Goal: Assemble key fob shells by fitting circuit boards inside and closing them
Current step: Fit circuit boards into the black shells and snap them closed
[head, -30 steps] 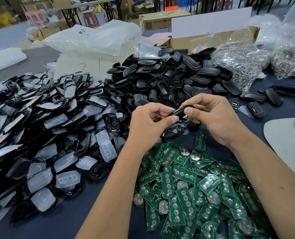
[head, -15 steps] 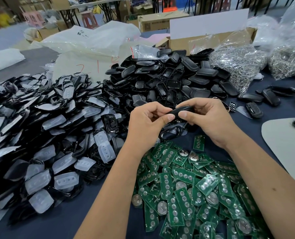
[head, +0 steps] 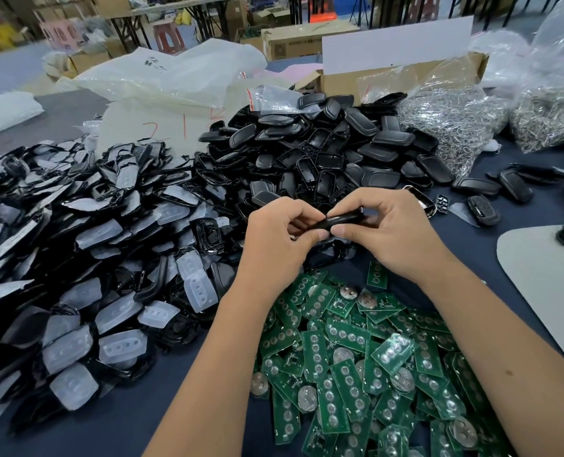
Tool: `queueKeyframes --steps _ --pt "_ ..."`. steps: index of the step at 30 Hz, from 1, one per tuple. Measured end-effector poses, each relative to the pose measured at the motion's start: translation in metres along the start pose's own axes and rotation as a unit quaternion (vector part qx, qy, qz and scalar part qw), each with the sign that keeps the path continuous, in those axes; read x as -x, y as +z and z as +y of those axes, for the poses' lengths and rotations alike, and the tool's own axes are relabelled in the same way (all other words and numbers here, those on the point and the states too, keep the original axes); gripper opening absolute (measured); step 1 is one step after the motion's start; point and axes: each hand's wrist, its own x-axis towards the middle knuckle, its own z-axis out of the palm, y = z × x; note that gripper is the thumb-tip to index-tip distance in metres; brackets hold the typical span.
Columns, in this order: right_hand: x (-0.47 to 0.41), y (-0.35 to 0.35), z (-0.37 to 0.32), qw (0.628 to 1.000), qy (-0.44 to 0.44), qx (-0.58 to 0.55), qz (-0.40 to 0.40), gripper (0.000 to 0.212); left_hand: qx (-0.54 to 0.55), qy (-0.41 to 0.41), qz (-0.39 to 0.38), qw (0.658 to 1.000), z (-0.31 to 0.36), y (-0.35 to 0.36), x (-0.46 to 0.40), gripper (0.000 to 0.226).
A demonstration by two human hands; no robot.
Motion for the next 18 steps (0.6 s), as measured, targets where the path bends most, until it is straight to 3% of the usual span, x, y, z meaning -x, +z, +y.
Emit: queueKeyframes --steps 5,9,14,18 --pt "0.001 0.0041 -0.0042 0.997 -0.006 0.083 0.0 0.018 -0.002 0.015 0.017 1.0 0.0023 0.0028 0.0018 0.04" --pt "0.0006 0.0035 -0.0027 0.998 0.001 0.042 0.043 0.025 0.041 -0.019 0.031 0.999 0.0026 0.0059 0.0015 0.049" --pt "-0.0007 0.0065 0.0016 0.994 0.063 -0.069 0.054 0.009 0.185 -0.104 0.05 0.976 0.0032 0.0078 -0.0005 0.029" --pt "0.0001 0.0103 0.0011 0.992 0.085 -0.083 0.046 0.024 0.359 -0.163 0.004 0.919 0.0052 0.005 0.0011 0.021"
